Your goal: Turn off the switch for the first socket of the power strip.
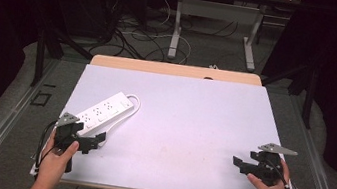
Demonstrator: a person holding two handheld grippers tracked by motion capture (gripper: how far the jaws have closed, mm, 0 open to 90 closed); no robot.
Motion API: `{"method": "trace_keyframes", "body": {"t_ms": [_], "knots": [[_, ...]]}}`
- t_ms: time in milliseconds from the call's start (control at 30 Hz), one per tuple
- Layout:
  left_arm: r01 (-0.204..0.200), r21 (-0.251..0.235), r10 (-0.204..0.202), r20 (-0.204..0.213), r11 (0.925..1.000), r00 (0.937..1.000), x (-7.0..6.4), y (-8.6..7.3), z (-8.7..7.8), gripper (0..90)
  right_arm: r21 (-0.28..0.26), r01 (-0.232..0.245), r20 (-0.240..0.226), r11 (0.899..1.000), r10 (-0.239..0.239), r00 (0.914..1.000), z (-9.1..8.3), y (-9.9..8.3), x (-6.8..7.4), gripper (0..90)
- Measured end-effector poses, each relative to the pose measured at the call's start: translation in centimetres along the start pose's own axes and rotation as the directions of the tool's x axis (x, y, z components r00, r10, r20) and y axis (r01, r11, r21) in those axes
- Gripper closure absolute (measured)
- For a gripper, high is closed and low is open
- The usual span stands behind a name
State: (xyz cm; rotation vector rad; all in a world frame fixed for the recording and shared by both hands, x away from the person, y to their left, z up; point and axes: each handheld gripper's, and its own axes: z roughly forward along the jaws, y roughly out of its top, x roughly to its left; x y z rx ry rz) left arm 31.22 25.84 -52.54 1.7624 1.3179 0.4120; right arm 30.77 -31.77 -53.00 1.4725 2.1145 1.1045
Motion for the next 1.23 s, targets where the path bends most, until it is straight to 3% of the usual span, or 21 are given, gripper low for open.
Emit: {"method": "trace_keyframes", "body": {"t_ms": [333, 400, 700, 1233], "knots": [[0.04, 0.006, -0.04, -0.024, 0.9992, 0.9989, 1.3, -1.6, 0.5, 0.2, 0.002, 0.007, 0.0, 1.0, -0.007, 1.0, 0.0, 0.0, 0.0, 23.6], [0.013, 0.019, -0.012, -0.039, 0.9997, 0.9991, 1.4, -1.9, 0.6, 0.2, 0.002, 0.005, -0.002, 1.0, -0.005, 1.0, 0.0, 0.0, 0.0, 23.6], [-0.02, 0.056, 0.023, -0.055, 0.9982, 0.9982, 1.5, -2.4, 0.9, 0.1, 0.004, 0.012, -0.005, 1.0, -0.012, 0.9999, 0.1, -0.1, 0.0, 23.6], [-0.012, 0.035, 0.015, -0.077, 0.9993, 0.997, 1.7, -2.2, 0.3, 0.2, 0.007, 0.006, -0.008, 1.0, -0.006, 0.9999, 0.2, -0.1, -0.2, 23.6]]}}
